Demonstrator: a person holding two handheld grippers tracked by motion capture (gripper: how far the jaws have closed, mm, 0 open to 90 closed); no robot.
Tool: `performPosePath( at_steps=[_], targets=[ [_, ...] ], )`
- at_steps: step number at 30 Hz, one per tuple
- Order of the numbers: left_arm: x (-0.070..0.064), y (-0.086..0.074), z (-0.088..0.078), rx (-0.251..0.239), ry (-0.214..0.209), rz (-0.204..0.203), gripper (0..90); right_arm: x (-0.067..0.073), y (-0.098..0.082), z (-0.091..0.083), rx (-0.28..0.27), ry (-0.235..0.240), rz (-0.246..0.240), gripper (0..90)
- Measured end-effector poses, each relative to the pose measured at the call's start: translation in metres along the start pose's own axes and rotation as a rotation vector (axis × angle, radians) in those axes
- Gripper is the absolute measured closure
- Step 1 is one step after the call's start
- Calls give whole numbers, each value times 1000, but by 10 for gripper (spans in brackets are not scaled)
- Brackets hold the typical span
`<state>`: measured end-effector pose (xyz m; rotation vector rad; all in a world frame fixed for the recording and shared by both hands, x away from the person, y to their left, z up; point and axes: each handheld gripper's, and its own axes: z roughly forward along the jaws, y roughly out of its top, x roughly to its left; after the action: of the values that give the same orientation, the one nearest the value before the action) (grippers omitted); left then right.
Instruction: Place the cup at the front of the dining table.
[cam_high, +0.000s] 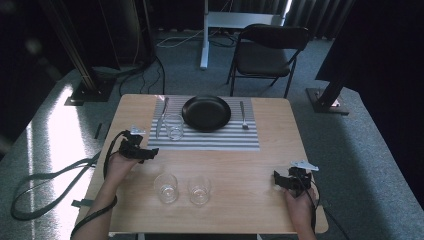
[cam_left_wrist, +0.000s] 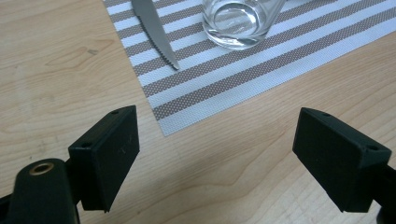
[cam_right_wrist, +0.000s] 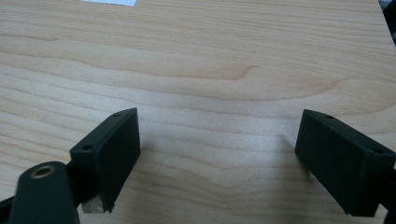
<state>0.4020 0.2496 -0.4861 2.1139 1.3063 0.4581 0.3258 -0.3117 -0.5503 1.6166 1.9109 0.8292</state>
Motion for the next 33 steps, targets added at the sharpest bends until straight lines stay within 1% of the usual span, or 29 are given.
performPosePath(
  at_steps=[2, 5, 8, 9, 14, 15, 17, 19, 22, 23, 24, 26, 27, 30, 31, 33],
  targets=[
    [1, -3, -2, -5, 7, -2, 152, 0, 0, 0, 0, 0, 1, 135],
    [1, -6, -4, -6, 5, -4, 152, 0, 0, 0, 0, 0, 0, 135],
    [0, -10, -7, -4, 9, 6, 152, 0, 0, 0, 0, 0, 0, 135],
    [0, -12, -8, -7, 2, 6, 152, 0, 0, 0, 0, 0, 0, 135],
    [0, -15, -11, -14, 10, 8, 152, 0, 0, 0, 0, 0, 0, 135],
    [1, -20, -13, -22, 8, -6, 152, 0, 0, 0, 0, 0, 0, 135],
    [1, -20, -13, -22, 8, -6, 152, 0, 0, 0, 0, 0, 0, 135],
    [0, -27, -14, -22, 10, -11, 152, 0, 0, 0, 0, 0, 0, 135],
    [0, -33, -15, -37, 10, -18, 152, 0, 0, 0, 0, -1, 1, 135],
    [0, -33, -15, -37, 10, -18, 152, 0, 0, 0, 0, -1, 1, 135],
    [1, -37, -14, -27, 21, -20, 152, 0, 0, 0, 1, -1, 2, 135],
    [1, -37, -14, -27, 21, -20, 152, 0, 0, 0, 0, -1, 1, 135],
    [2, -42, -15, -17, 19, -21, 152, 0, 0, 0, 1, -2, 2, 136],
    [2, -45, -17, -18, 19, -19, 152, 0, 0, 0, 0, -2, 2, 136],
    [1, -48, -19, -24, 33, -9, 152, 0, 0, 0, 0, -2, 2, 136],
    [1, -50, -20, -21, 39, -3, 152, 0, 0, 0, 0, -2, 2, 135]
  ],
)
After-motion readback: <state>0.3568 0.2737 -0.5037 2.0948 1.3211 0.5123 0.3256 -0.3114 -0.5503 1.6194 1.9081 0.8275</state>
